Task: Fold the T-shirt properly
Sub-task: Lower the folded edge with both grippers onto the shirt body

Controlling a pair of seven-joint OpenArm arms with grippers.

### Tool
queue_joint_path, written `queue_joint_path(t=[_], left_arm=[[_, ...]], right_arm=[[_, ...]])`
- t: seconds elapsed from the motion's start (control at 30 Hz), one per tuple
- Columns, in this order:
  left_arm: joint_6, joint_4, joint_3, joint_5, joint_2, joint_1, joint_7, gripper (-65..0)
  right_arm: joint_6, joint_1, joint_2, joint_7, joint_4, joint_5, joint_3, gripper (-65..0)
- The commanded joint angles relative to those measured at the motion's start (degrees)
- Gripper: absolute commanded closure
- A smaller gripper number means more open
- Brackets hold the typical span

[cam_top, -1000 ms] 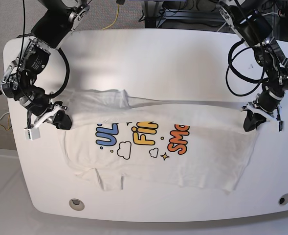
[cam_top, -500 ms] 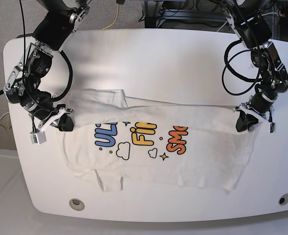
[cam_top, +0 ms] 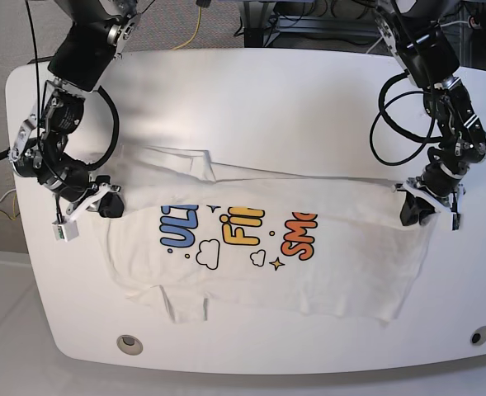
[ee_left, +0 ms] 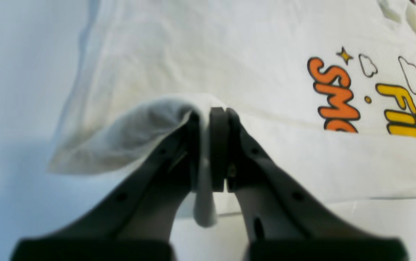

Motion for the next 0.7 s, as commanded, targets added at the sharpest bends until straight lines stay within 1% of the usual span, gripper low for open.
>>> queue_joint_path(t=[0.0,0.2,0.37,0.47,0.57,0.67], left_arm=[[-0.45,0.96,0.01,-0.73,-0.85,-1.05,-1.68,-3.1],[-0.45,0.87,0.10,-0.55,-2.34,-2.19,-2.29,-3.1],[-0.45,0.26,0.10,-0.55,-2.61,-2.55,-3.87,-3.1],[-0.45,-1.06,0.19,-0.55,-4.10,-2.55,-4.05,-3.1],[-0.45,-2.64,0.80,-0.55,-4.72,-3.34,-4.40,-3.1],[-0.45,-4.05,1.15,-0.55,-5.07,-3.95,-5.89,-3.1]], right_arm=[[0.27,1.55,1.22,3.50,0.77,1.24,0.05,-6.4],[0.27,1.55,2.54,4.38,0.68,1.24,-0.04,-6.4],[0.27,1.64,2.54,4.38,0.68,1.24,-0.04,-6.4],[0.27,1.64,2.98,4.47,0.68,1.16,-0.04,-6.4],[0.27,1.64,2.98,4.47,0.68,-0.34,-0.04,-6.4],[0.27,1.64,2.89,4.56,0.68,-2.80,-0.04,-6.4]])
